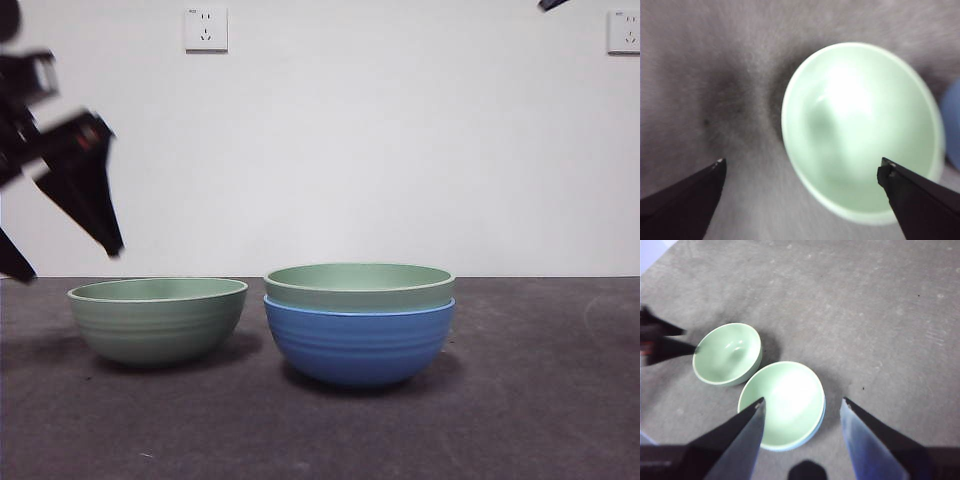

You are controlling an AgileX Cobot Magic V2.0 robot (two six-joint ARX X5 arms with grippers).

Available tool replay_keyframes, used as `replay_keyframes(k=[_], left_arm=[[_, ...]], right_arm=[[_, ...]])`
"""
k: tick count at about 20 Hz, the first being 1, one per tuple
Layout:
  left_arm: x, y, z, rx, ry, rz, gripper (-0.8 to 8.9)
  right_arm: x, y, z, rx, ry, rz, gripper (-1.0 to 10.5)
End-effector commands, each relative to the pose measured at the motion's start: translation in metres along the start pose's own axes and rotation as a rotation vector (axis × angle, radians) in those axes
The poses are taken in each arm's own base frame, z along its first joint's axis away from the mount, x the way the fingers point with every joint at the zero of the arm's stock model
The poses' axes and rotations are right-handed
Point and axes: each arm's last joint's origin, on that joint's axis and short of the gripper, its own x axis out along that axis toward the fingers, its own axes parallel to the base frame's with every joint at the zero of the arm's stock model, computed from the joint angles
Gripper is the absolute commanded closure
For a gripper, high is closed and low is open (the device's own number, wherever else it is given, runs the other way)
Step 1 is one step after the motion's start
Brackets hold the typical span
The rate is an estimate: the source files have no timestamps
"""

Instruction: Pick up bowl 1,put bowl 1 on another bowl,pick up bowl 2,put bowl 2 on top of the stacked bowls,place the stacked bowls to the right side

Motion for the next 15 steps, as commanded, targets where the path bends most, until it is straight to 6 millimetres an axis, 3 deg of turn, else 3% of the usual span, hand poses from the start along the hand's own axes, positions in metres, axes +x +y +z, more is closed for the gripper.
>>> replay_keyframes(k=[1,3,11,15], left_arm=[[0.020,0.001,0.002,-0.036,0.014,0.021,2.21],[0.032,0.002,0.000,-0.045,0.035,0.045,2.33],[0.035,0.001,0.000,-0.049,0.036,0.028,7.91],[0.036,-0.001,0.001,-0.051,0.031,0.005,8.22]], right_arm=[[-0.009,0.000,-0.003,-0.001,-0.005,-0.004,6.9],[-0.014,0.001,-0.006,-0.001,-0.001,-0.005,6.9],[-0.016,0.000,-0.009,0.001,0.025,-0.008,6.9],[-0.016,0.000,-0.009,0.001,0.027,-0.008,6.9]])
